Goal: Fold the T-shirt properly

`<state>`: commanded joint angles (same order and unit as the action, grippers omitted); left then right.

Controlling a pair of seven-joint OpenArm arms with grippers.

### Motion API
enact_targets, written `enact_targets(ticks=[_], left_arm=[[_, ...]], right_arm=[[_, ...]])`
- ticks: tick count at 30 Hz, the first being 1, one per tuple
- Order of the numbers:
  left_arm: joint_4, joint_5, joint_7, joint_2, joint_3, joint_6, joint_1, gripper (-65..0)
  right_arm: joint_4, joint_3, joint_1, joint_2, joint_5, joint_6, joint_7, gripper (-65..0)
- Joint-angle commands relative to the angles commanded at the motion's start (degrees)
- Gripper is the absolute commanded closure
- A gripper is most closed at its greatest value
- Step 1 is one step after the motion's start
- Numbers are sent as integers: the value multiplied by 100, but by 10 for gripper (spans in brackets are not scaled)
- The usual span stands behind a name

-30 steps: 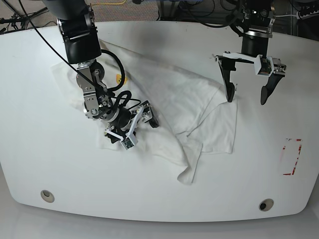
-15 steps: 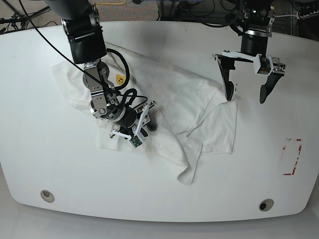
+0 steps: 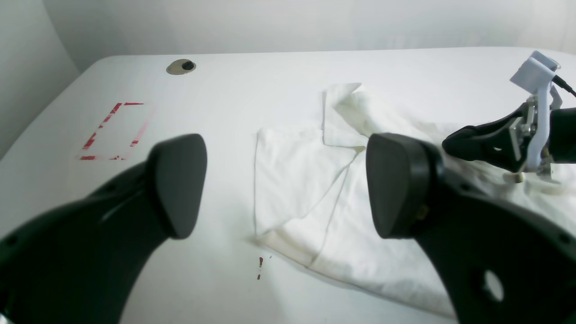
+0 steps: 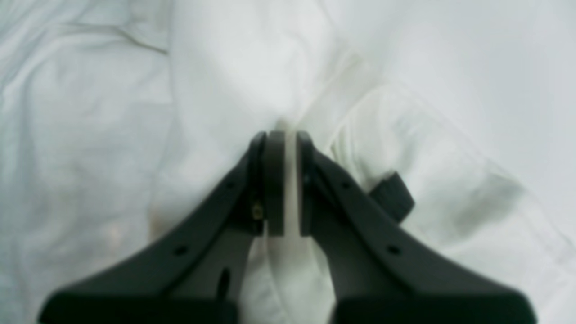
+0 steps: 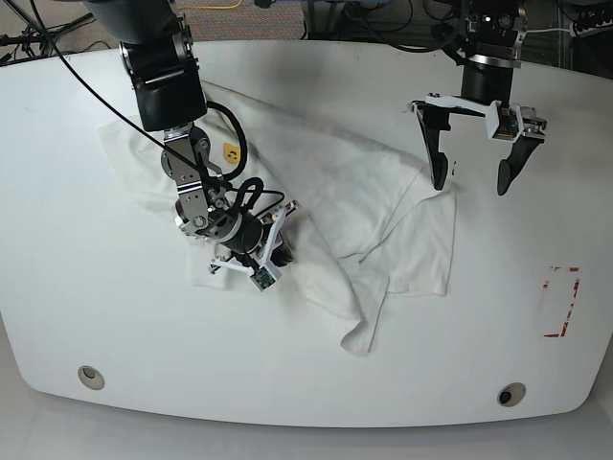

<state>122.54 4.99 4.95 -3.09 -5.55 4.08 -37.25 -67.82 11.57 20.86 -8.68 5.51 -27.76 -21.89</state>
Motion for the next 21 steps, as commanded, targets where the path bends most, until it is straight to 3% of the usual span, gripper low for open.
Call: enact_targets(ticks=[6, 12, 18, 21], left_arm=[[-6, 4, 22, 12, 11, -1, 32, -516], [-21, -14, -41, 21, 32, -28, 47, -506], [-54, -13, -217, 32, 81, -37, 38, -441], [-42, -42, -260, 15, 61, -64, 20, -378]], right_arm=[[-199, -396, -34, -10, 25, 93, 17, -24], [-443, -968, 20, -44, 38, 82, -55, -7], [-536, -1242, 38, -100, 101, -23, -138, -2], [-617, -1369, 126, -93, 60, -2, -153, 0]])
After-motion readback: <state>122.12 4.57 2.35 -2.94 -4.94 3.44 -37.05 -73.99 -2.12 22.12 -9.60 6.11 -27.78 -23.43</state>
